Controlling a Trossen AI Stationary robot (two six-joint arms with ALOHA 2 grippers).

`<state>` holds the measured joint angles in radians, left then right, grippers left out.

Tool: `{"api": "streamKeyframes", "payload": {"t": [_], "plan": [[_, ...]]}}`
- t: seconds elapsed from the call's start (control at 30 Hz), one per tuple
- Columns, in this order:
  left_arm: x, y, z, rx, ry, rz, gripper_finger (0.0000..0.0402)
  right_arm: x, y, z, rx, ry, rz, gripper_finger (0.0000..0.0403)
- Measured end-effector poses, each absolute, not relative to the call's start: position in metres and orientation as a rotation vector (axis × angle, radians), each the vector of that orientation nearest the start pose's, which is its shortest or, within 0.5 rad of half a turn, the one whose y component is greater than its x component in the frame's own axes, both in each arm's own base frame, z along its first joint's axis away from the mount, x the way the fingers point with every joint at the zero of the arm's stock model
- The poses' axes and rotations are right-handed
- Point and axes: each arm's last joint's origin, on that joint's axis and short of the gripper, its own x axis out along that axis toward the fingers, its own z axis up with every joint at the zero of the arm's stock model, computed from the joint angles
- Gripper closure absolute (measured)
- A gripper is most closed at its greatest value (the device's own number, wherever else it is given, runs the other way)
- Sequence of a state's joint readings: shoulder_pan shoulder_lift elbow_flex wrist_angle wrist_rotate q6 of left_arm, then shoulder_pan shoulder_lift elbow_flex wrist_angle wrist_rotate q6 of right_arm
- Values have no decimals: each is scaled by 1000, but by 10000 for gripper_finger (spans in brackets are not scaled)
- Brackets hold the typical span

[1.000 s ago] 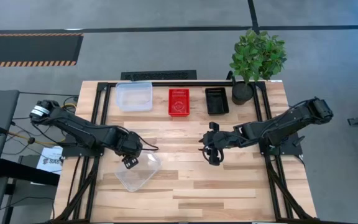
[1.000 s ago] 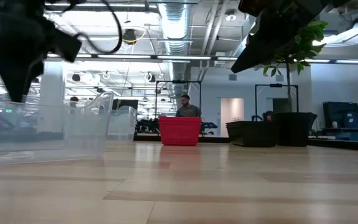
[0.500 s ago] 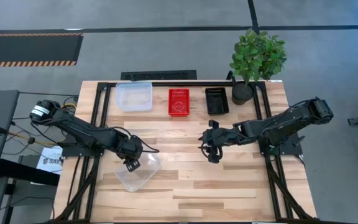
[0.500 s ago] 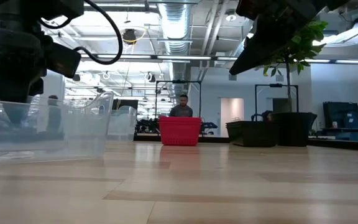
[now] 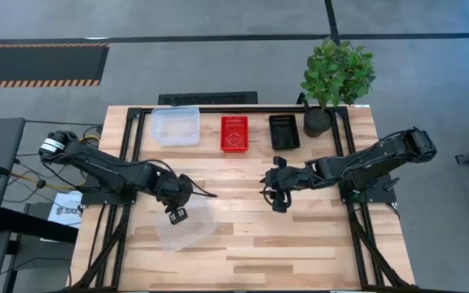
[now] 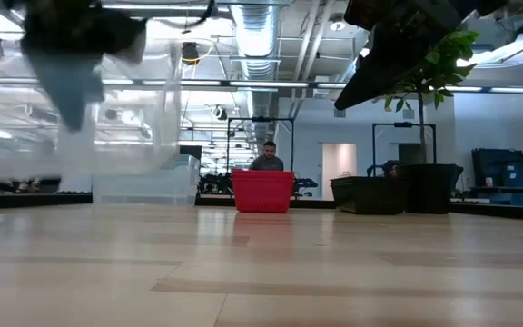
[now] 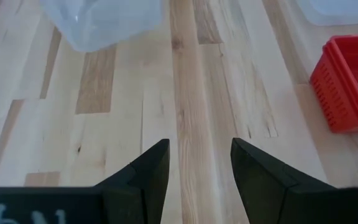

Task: Stack baskets by color
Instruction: Stack the right transparent bin on the top transparent bin

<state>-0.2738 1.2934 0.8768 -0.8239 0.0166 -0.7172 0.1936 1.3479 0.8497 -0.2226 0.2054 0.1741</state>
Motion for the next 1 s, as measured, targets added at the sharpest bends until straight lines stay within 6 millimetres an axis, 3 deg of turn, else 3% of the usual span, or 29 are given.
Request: {"api": "streamKeyframes", "payload": {"t": [0.23,0.47,0.67,1.0], "plan": [[227,-48,291,-300,1209,165,401,274,48,233,24,701,-73,212],[228,-12,345,4,1133,112,401,274,48,233,25,701,-73,212],[222,30,364,202,1145,86,402,274,48,233,26,702,-73,212],[193,120,369,371,1286,175,401,274,45,233,28,703,-81,212]]}}
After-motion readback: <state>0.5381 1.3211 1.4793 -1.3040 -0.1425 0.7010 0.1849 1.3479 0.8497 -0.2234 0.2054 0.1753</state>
